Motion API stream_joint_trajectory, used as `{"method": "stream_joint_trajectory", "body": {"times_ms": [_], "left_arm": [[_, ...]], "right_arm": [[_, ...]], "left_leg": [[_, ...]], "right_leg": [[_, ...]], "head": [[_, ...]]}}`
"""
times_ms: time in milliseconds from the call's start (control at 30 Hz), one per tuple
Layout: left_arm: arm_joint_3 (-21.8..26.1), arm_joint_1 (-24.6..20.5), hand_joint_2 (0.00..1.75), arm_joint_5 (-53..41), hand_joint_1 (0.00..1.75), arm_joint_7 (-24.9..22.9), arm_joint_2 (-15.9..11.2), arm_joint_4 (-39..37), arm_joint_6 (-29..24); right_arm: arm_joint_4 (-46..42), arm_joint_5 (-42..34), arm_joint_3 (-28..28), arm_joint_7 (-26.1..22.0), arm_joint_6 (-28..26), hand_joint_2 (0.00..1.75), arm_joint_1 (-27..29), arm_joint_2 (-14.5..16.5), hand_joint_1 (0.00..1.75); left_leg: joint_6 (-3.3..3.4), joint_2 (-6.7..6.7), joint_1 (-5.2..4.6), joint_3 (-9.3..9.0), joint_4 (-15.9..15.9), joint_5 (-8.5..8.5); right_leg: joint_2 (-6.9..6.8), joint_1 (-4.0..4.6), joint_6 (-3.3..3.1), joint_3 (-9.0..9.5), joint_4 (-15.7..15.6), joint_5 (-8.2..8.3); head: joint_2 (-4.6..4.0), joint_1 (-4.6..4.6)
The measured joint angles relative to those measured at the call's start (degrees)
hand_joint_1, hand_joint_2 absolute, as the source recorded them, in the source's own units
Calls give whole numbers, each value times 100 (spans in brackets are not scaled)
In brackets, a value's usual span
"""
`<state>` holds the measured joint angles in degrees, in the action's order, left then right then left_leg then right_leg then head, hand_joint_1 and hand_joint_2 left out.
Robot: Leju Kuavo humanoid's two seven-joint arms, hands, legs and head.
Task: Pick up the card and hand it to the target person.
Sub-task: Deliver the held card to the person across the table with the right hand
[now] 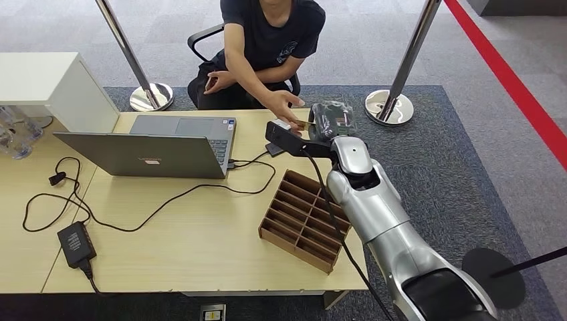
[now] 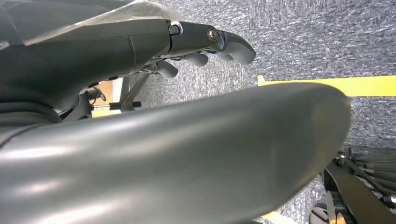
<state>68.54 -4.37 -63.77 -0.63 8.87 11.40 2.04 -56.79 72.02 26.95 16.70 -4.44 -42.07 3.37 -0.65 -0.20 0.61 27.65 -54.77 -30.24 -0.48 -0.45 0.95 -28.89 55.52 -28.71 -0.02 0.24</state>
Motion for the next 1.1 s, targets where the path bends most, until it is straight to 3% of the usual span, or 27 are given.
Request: {"method": "stream_joint_trajectory", "body": {"times_ms": [233, 333, 400, 433, 467, 567, 1100], "left_arm": [[-31, -36, 0, -67, 0, -1, 9, -1, 13], [-42, -55, 0, -88, 0, -22, 15, -1, 14], [-49, -60, 0, -100, 0, -39, 17, -1, 13], [-50, -62, 0, -104, 0, -42, 18, -1, 12], [-50, -64, 0, -104, 0, -44, 19, -1, 9], [-54, -72, 0, -118, 0, -64, 27, -1, 1], [-124, -88, 0, -191, 0, -91, 45, -1, 1]], "right_arm": [[14, 0, -53, 17, -1, 175, 2, -19, 175], [14, 0, -75, 17, 1, 175, 2, -31, 154], [14, 0, -89, 17, 1, 175, 3, -38, 69], [14, 0, -95, 17, 1, 175, 3, -41, 34], [14, 0, -103, 17, -1, 131, 4, -44, 0], [9, -15, -143, 6, -28, 0, 13, -48, 0], [-248, -10, -322, -79, -78, 0, 278, -109, 0]], "left_leg": [[0, 0, 0, 0, -1, 0], [0, 0, 0, 0, -1, 0], [0, 0, 0, 0, -1, 0], [0, 0, 0, 0, -1, 0], [0, 0, 0, -1, -1, 0], [0, 1, 0, -1, -1, 0], [0, 1, 0, -2, -1, 0]], "right_leg": [[0, 0, 0, 0, 0, 0], [0, 0, 0, 0, 0, 0], [0, 0, 0, 0, 0, 0], [0, 0, 0, -1, 0, 0], [0, 0, 0, -1, 0, 0], [0, 0, 0, 0, 0, 0], [0, 0, 0, 0, 0, 0]], "head": [[0, 0], [0, 0], [1, 0], [1, 0], [1, 0], [0, 0], [0, -1]]}}
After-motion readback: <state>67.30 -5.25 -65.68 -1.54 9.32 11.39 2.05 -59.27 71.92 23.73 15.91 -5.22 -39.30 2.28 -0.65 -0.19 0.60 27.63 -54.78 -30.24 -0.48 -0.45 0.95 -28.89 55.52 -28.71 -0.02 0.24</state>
